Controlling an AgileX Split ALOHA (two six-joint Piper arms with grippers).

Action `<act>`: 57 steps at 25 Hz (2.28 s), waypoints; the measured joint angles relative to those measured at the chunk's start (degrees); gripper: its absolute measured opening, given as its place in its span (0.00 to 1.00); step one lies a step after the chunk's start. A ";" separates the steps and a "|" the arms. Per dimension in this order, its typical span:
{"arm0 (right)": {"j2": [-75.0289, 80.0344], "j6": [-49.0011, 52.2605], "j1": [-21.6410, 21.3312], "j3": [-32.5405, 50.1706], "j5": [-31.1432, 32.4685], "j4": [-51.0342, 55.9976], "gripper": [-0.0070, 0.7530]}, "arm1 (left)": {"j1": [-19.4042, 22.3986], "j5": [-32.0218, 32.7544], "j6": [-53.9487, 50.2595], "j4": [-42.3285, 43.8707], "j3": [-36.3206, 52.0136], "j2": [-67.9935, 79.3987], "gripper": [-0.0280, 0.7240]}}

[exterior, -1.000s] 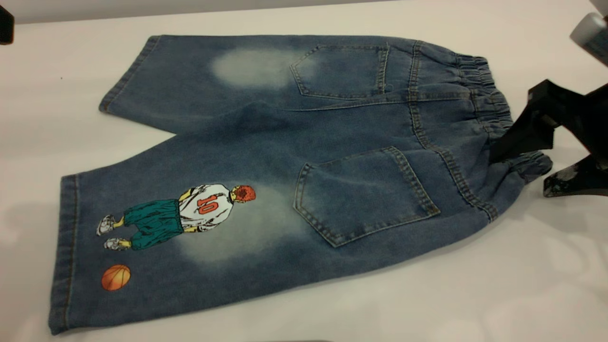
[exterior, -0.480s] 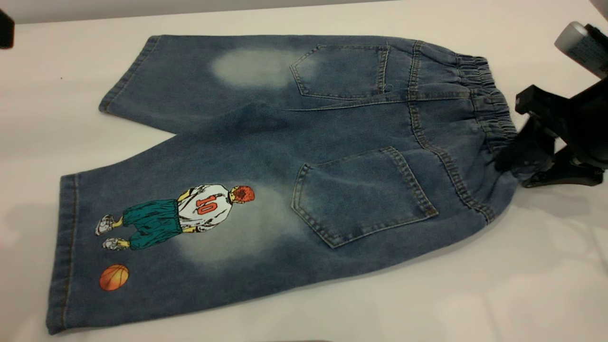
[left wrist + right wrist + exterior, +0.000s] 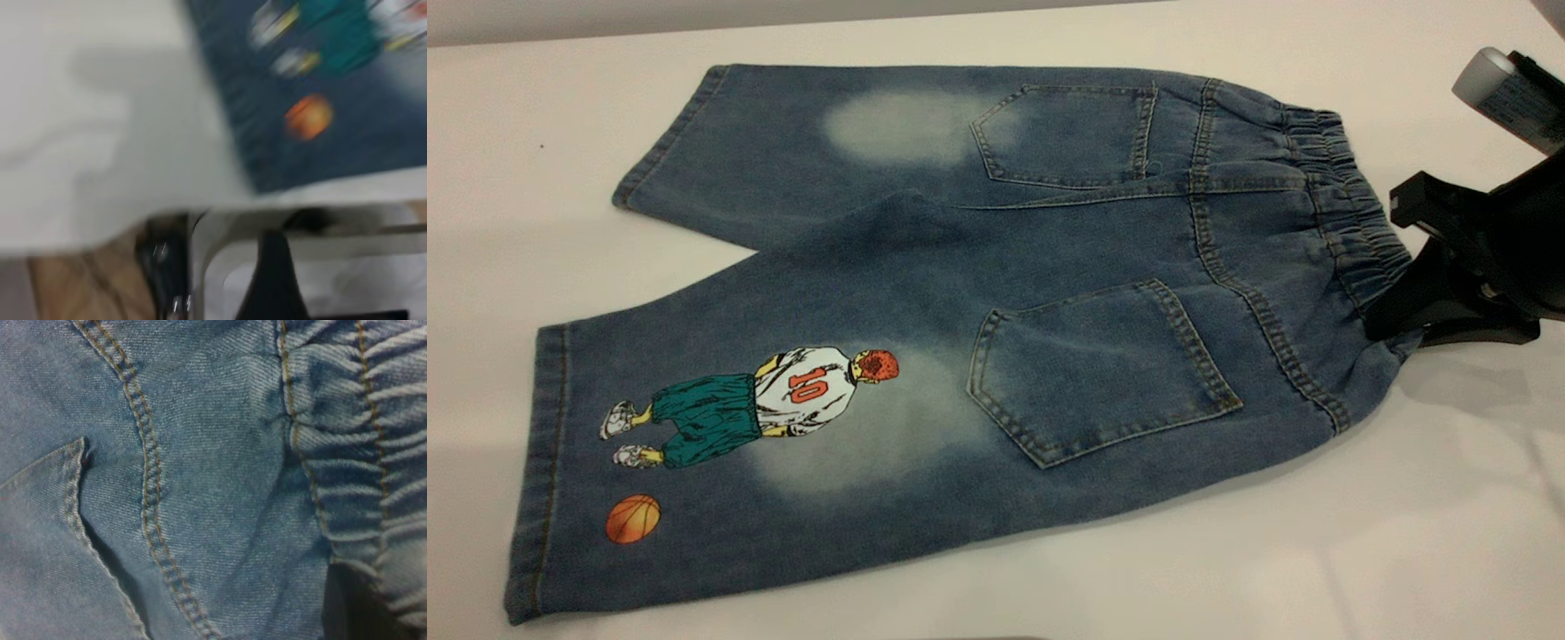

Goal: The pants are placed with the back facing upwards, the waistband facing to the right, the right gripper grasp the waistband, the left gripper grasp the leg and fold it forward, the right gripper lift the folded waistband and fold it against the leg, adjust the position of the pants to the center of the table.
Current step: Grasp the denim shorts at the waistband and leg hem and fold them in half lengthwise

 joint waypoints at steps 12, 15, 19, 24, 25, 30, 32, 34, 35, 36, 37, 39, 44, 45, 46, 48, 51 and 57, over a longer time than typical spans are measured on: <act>0.00 -0.12 0.00 -0.04 1.31 -0.38 0.06 | 0.00 -13.45 -7.59 2.61 6.50 10.92 0.71; 0.00 -0.12 0.00 -0.04 1.31 -0.42 0.06 | 0.00 -17.92 -4.80 0.11 6.50 18.83 0.71; 0.00 -0.12 0.00 -0.04 1.31 -0.42 0.06 | 0.00 -23.11 2.37 -4.91 6.31 27.72 0.71; 0.00 -0.12 0.00 -0.04 1.31 -0.42 0.07 | -1.76 -27.98 9.28 -10.03 5.95 35.47 0.71; 0.00 -0.12 0.00 -0.04 1.36 -0.42 0.07 | -2.44 -28.98 9.97 -10.80 5.95 36.56 0.71; 0.00 -0.18 0.00 -0.04 1.35 -0.42 0.07 | -6.24 -31.90 11.17 -11.65 5.21 40.14 0.71; 0.00 -0.23 0.00 -0.04 1.37 -0.42 0.07 | -7.15 -32.17 11.23 -11.65 4.38 41.21 0.71; 0.00 -0.23 0.00 -0.04 1.42 -0.44 0.07 | -7.55 -32.17 11.23 -11.65 3.57 42.37 0.70; 0.00 -0.23 0.00 -0.04 1.42 -0.44 0.07 | -7.60 -32.17 11.25 -11.65 3.36 42.72 0.70; 0.00 -0.23 0.00 -0.04 1.42 -0.44 0.07 | -7.60 -32.17 11.25 -11.65 3.31 42.95 0.68; 0.00 -0.23 0.00 -0.04 1.42 -0.44 0.07 | -7.60 -32.11 11.25 -11.65 3.23 42.93 0.65; 0.00 -0.23 0.00 -0.04 1.47 -0.44 0.07 | -7.60 -31.84 11.25 -11.65 3.23 42.93 0.56; 0.00 -0.23 0.00 -0.04 1.74 -1.24 0.07 | -7.60 -30.10 11.30 -11.66 2.44 42.93 0.16; 0.00 -0.03 0.00 -0.04 1.99 -1.88 0.07 | -7.60 -28.95 11.46 -11.66 1.67 42.93 0.12; 0.00 0.41 -0.02 -0.04 2.32 -2.81 0.07 | -7.60 -27.62 11.46 -11.66 0.53 42.93 0.11; -0.59 2.70 -0.02 -0.04 3.21 -5.70 0.07 | -7.60 -24.13 11.57 -11.66 -1.90 42.68 0.10; -3.80 7.00 -0.02 -0.04 4.91 -10.65 0.07 | -7.60 -18.99 12.66 -11.60 -6.38 40.22 0.10; -14.45 17.54 -0.02 -1.22 6.80 -21.49 0.07 | -7.60 -13.12 15.94 -11.29 -16.70 31.37 0.10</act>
